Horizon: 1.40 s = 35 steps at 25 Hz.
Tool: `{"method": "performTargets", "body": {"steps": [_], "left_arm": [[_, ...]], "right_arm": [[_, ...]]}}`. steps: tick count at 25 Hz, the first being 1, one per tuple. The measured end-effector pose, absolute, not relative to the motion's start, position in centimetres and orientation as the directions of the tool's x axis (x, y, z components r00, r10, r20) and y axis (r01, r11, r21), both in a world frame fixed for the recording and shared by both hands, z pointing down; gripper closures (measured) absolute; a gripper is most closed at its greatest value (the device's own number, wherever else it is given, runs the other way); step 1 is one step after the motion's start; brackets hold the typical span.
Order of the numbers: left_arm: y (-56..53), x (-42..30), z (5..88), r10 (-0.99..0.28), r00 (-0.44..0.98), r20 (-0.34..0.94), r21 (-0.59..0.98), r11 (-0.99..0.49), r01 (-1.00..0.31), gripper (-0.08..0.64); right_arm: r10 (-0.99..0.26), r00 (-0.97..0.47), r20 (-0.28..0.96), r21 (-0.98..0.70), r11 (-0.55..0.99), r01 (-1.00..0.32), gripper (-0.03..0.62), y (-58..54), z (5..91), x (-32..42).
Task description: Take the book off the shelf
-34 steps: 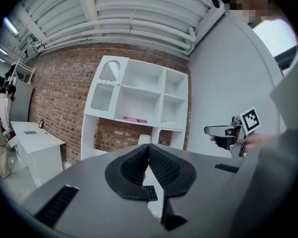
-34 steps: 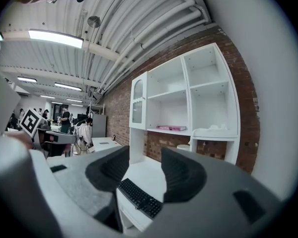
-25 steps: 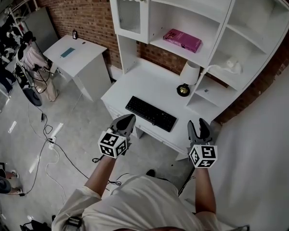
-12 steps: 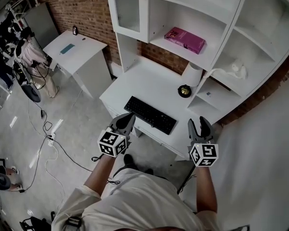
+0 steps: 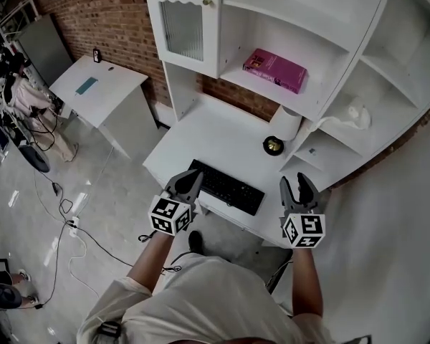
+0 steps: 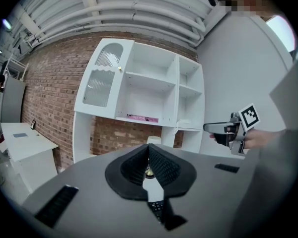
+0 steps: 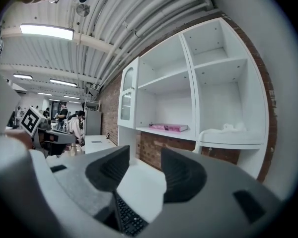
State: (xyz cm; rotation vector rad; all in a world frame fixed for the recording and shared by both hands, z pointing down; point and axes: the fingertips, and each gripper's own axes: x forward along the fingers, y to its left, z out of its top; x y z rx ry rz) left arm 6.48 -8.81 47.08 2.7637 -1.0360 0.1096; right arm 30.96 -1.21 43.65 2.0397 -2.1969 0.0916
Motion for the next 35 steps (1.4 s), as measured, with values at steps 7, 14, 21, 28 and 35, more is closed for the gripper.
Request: {"method": "performTargets", "body": {"steps": [7,14,21,28,35], "left_arm": [[-14.4,6.6,46.9,-0.579,0.805,0.128,0.162,-0.789,-0.593,0.565],[-18.8,6.6,46.9,-0.514,0.848,0.127,0.172,-0.831,-0.530,0.565],[-21.7,6.6,46.8,-0.454,0.884,0.114,0.176,-0.866,-0.468,0.565],[-23.3,6.5,47.1,-0.421,0.900,0.112,0.188,-0.880,-0.435,0.565],[-24.2,6.7,47.4,-0.453,0.884,0.113,0.208,-0.859,-0.467,0.565]], "right_arm": [[-0.989,-0.014,0.144,0.084,0.026,-0.996,0.407,-6.0,42.9,30.6],[-0.990,0.022,0.136,0.158,0.000,-0.987,0.407,-10.5,41.1,30.0],[-0.989,0.050,0.142,0.253,-0.012,-0.967,0.407,-15.0,39.0,29.9],[-0.983,0.041,0.177,0.401,0.034,-0.916,0.407,-19.7,37.2,29.5],[-0.971,0.017,0.238,0.499,0.107,-0.860,0.407,-25.4,36.1,31.2]]}}
